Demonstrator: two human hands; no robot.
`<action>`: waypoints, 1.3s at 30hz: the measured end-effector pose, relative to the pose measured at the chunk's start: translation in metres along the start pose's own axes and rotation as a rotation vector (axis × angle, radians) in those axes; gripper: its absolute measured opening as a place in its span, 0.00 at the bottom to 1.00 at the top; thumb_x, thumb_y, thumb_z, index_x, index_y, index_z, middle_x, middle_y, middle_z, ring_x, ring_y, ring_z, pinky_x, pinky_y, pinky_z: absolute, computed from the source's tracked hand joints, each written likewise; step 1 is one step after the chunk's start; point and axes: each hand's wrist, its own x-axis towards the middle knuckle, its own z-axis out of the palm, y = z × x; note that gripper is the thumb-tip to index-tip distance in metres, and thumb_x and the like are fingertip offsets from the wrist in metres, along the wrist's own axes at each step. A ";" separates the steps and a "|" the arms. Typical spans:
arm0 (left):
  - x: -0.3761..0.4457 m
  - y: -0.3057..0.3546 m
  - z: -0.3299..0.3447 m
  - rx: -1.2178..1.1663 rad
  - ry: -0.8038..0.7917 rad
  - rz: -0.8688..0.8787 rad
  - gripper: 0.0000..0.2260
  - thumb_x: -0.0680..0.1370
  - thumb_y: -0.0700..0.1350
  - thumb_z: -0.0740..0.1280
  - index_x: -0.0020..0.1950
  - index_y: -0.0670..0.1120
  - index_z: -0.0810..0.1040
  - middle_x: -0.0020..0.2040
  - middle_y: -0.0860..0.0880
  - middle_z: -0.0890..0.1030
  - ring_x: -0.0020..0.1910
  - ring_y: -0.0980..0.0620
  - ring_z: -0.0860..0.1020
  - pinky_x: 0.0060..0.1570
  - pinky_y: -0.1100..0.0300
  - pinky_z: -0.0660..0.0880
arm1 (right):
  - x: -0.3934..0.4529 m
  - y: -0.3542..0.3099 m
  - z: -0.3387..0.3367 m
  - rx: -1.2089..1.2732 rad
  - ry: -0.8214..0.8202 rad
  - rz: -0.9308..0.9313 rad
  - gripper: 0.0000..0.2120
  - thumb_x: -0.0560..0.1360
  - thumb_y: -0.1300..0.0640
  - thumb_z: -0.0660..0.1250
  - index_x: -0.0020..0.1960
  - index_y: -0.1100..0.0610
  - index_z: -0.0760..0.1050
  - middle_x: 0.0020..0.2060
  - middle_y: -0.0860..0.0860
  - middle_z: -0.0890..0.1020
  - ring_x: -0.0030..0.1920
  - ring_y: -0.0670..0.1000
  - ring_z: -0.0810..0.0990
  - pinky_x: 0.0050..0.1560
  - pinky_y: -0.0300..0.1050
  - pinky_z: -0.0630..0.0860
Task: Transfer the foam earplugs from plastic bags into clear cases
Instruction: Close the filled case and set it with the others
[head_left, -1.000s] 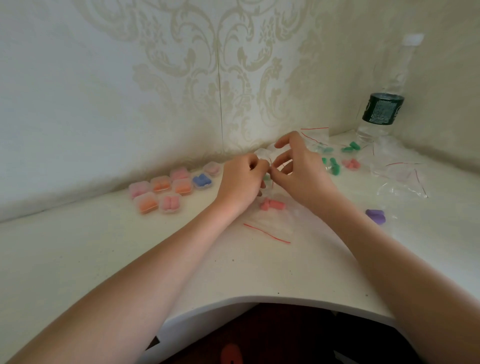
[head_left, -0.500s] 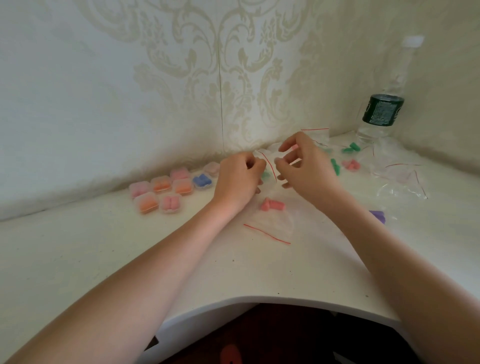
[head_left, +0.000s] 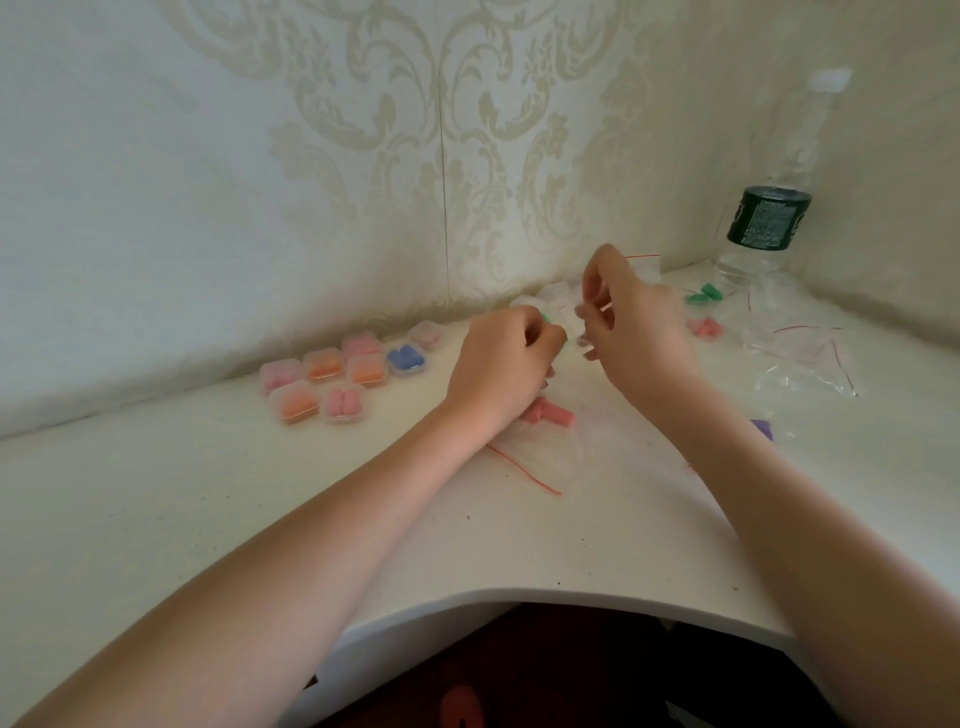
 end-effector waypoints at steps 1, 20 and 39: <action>0.002 -0.002 0.000 0.006 0.028 0.004 0.13 0.77 0.41 0.61 0.37 0.34 0.73 0.31 0.42 0.80 0.27 0.49 0.80 0.33 0.47 0.78 | -0.001 -0.001 -0.002 -0.001 -0.025 -0.062 0.11 0.73 0.70 0.57 0.43 0.55 0.68 0.37 0.55 0.76 0.38 0.58 0.78 0.38 0.59 0.78; 0.026 -0.009 -0.011 -0.737 0.103 -0.442 0.05 0.80 0.43 0.63 0.49 0.42 0.76 0.48 0.46 0.79 0.44 0.49 0.81 0.49 0.57 0.80 | 0.003 -0.005 0.002 0.711 -0.099 0.354 0.15 0.74 0.75 0.51 0.43 0.70 0.77 0.52 0.46 0.81 0.36 0.48 0.80 0.47 0.46 0.81; 0.019 -0.015 -0.012 -0.513 0.027 -0.238 0.07 0.74 0.36 0.70 0.37 0.42 0.78 0.32 0.47 0.81 0.29 0.57 0.79 0.36 0.65 0.79 | 0.004 0.002 0.002 0.816 -0.381 0.461 0.21 0.76 0.59 0.49 0.57 0.56 0.79 0.47 0.55 0.84 0.40 0.50 0.80 0.44 0.46 0.80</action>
